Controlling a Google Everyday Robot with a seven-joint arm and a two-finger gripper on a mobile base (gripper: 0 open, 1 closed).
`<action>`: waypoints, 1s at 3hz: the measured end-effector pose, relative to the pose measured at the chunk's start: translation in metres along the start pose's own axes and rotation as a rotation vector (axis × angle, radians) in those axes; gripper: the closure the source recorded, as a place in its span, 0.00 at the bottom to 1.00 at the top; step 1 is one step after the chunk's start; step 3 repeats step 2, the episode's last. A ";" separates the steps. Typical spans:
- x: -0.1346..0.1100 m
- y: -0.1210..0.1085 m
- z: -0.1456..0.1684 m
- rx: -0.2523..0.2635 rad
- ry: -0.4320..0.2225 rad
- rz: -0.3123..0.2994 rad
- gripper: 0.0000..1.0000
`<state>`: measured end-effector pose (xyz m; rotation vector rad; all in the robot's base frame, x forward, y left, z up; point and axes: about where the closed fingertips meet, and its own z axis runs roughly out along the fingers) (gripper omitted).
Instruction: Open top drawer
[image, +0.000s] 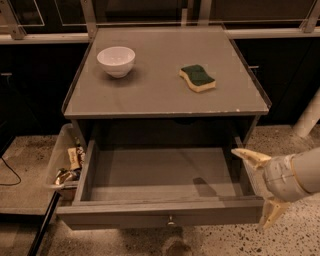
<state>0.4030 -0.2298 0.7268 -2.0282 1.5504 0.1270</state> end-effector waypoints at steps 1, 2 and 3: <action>-0.016 -0.053 -0.036 0.021 0.004 -0.084 0.00; -0.027 -0.103 -0.069 0.075 -0.022 -0.150 0.00; -0.027 -0.103 -0.069 0.075 -0.022 -0.150 0.00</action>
Offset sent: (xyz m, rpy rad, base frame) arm 0.1097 0.0028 0.1748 0.0353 -0.2358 0.1471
